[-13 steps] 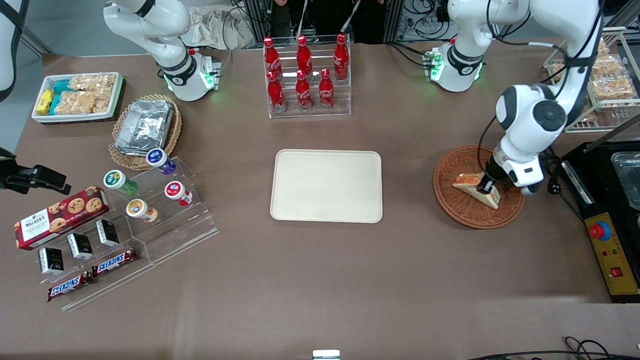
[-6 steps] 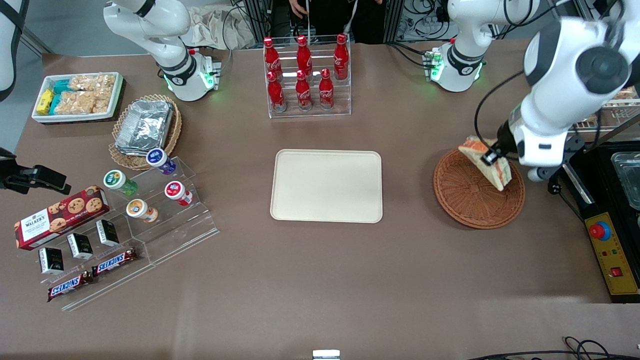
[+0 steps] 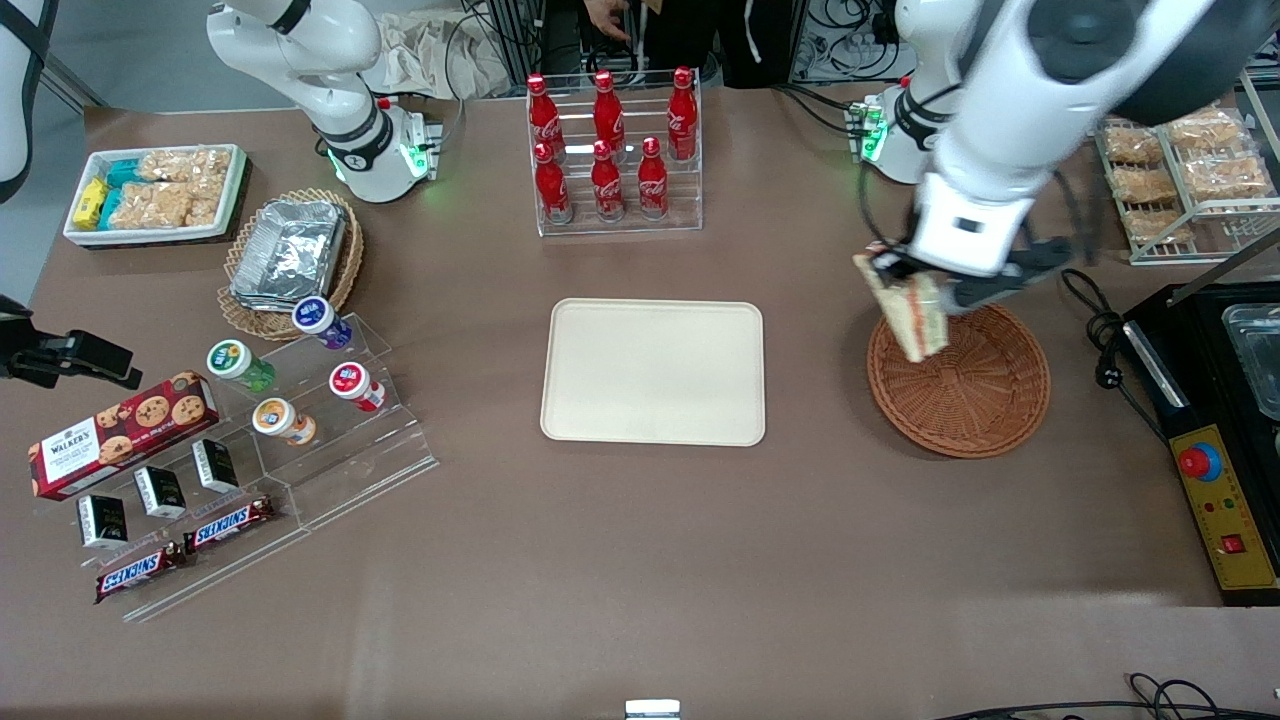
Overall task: Place sandwich from basket to tray
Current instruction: 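Lift the sandwich and carry it toward the cream tray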
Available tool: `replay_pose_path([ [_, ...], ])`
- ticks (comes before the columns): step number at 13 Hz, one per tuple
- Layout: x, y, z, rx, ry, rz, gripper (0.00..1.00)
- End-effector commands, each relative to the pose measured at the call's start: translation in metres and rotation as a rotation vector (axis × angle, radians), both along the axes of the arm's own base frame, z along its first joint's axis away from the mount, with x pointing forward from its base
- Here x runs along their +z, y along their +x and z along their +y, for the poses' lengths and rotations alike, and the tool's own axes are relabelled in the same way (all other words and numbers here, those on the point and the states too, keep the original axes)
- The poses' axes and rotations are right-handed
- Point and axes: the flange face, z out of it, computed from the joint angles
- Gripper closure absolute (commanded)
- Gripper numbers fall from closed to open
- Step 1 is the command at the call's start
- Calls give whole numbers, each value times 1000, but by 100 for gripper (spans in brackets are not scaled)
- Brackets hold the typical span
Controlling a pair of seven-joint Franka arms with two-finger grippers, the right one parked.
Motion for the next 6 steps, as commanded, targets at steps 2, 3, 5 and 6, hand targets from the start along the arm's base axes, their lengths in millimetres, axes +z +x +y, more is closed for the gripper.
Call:
replay_pose_path([
  [2,-44,1,-50,-223,-3,14,100],
  [3,-66,-7,-65,-271,-14,5,100],
  [5,-123,-16,-85,-312,-63,-35,100],
  [6,-146,-25,-101,-338,-86,-42,100],
])
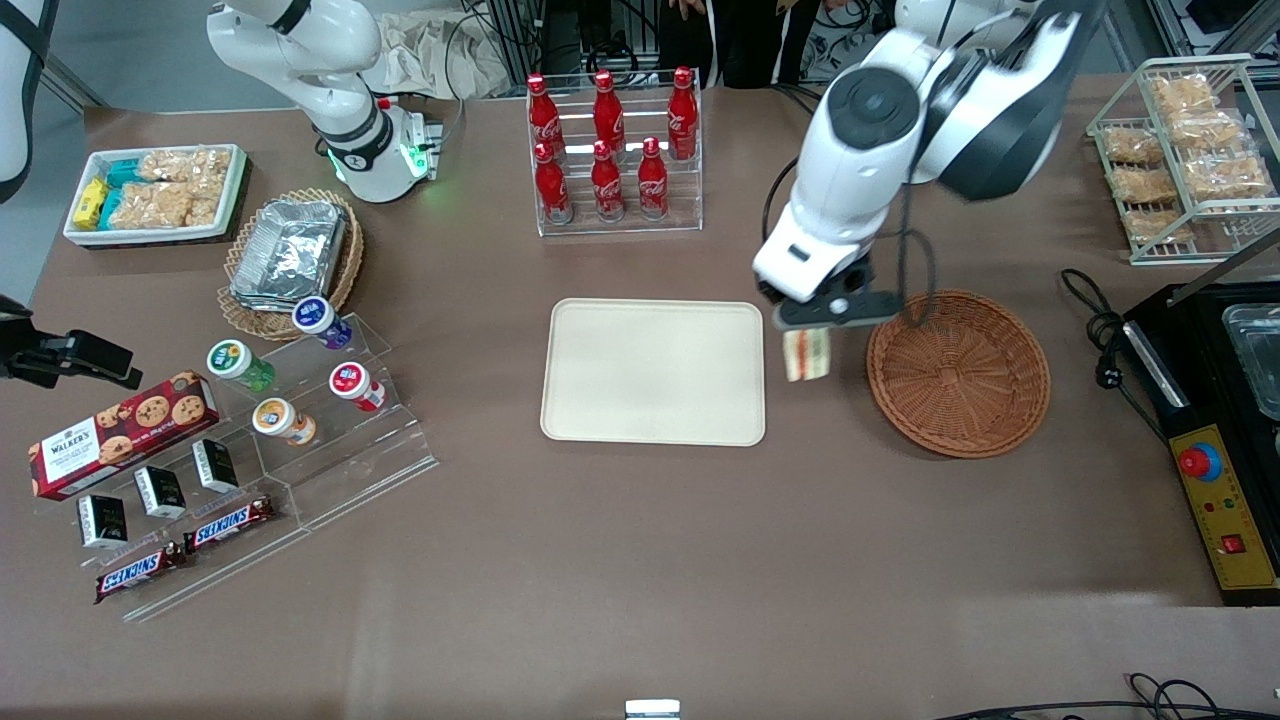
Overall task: Place sandwich from basket to tray
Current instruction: 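Lift the sandwich and carry it toward the cream tray, then lower the sandwich onto the tray and open the left gripper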
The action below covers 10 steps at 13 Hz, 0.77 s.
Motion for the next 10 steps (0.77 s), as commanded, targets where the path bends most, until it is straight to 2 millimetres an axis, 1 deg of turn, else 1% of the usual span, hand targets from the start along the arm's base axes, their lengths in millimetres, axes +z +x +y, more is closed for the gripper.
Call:
replay_pose_path([
  [1,-60,-19,-28,-72,-35,-8,100],
  [2,-78,-23,-38,-99,-38,-1,100],
  [3,-101,-23,-41,-124,-28,-1,100],
  [4,-126,-23,-42,-145,-31,0,100],
  [5,-151,-27,-42,-169,-28,1,100],
  [7,-185,-41,-39,-223,-28,-16,100],
  [9,-212,-41,-42,-250,-36,-10,100],
  [10,-217,-42,-43,-242,-25,-17,100],
])
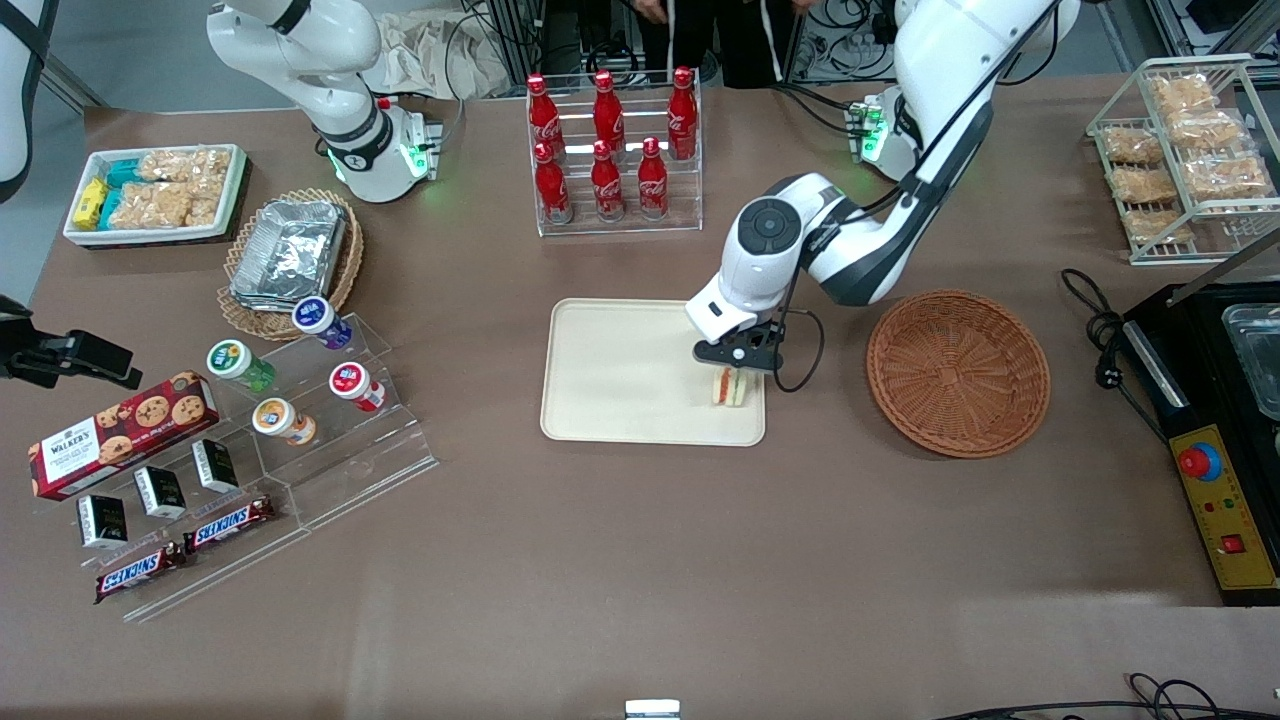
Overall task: Place sandwich from basket to tray
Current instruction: 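Lower the sandwich onto the tray and open the left gripper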
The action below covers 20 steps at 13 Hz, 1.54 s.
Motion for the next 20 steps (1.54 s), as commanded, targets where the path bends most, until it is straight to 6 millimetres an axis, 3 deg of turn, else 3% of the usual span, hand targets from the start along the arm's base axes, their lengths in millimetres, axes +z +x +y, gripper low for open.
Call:
replay_pose_path([
  [1,-9,0,-2,-1,15,-40,100],
  [2,-8,1,-2,7,17,-42,64],
  [3,-10,2,-4,12,13,-40,3],
  [8,0,11,-4,59,2,-58,0],
  [11,46,33,3,118,6,-85,0],
  [13,113,50,12,213,13,-49,0],
  [15,204,80,49,260,39,31,0],
  [17,282,102,98,330,40,70,0],
  [18,311,106,116,361,35,52,0],
  [20,345,114,160,431,41,-6,0],
])
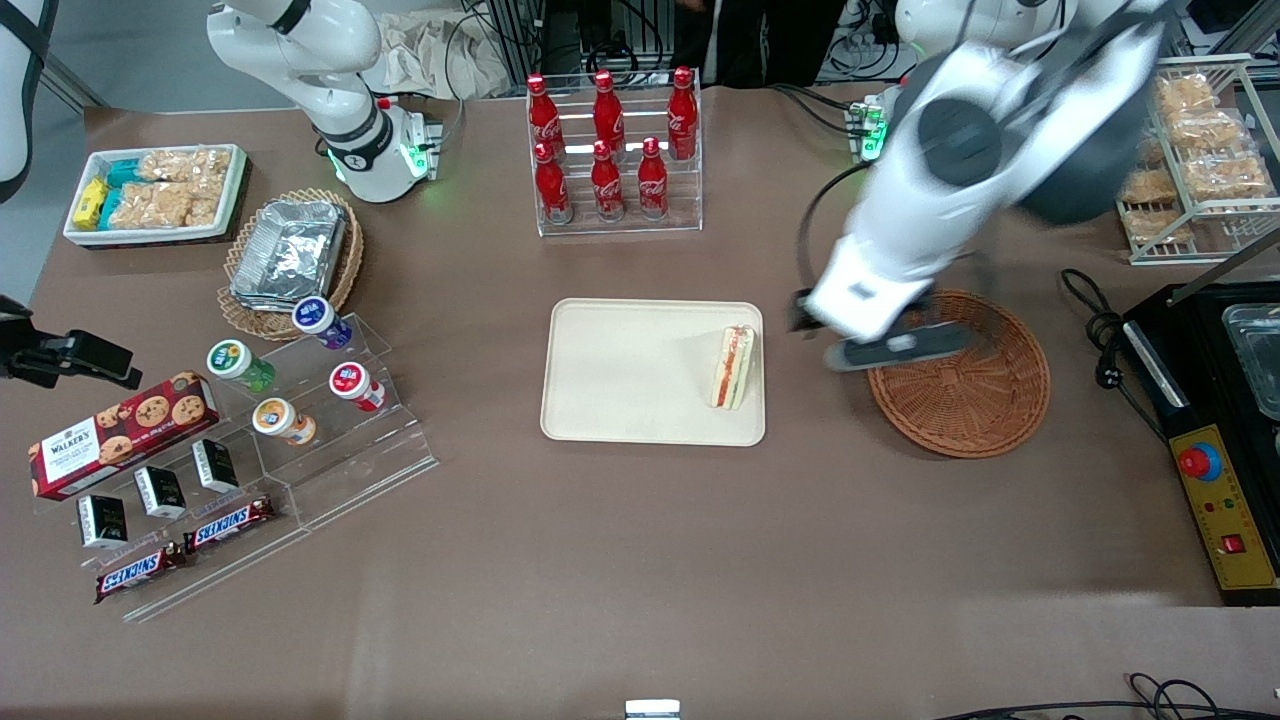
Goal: Place sandwich from basket to tray
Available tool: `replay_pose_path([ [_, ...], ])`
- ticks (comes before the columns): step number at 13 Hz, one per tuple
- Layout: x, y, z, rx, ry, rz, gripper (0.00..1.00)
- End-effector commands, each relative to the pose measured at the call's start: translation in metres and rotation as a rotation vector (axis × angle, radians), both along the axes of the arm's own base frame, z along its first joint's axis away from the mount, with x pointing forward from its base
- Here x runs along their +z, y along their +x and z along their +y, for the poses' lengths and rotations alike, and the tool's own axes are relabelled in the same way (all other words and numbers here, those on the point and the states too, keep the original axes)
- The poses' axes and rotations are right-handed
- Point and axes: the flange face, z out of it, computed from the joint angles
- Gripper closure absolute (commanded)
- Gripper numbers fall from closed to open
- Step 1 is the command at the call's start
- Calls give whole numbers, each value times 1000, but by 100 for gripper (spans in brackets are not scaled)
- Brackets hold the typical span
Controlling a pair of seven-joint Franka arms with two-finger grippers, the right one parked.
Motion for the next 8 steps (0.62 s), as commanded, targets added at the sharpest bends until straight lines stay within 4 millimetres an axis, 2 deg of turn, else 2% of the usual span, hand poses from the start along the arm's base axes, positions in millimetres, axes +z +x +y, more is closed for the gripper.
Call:
replay_pose_path([
  [1,32,7,49,20,4,-37,0],
  [3,48,9,109,-74,22,-22,0],
  [5,67,4,159,-182,12,-21,0],
  [7,69,3,181,-301,12,4,0],
  [8,69,4,190,-307,14,3,0],
])
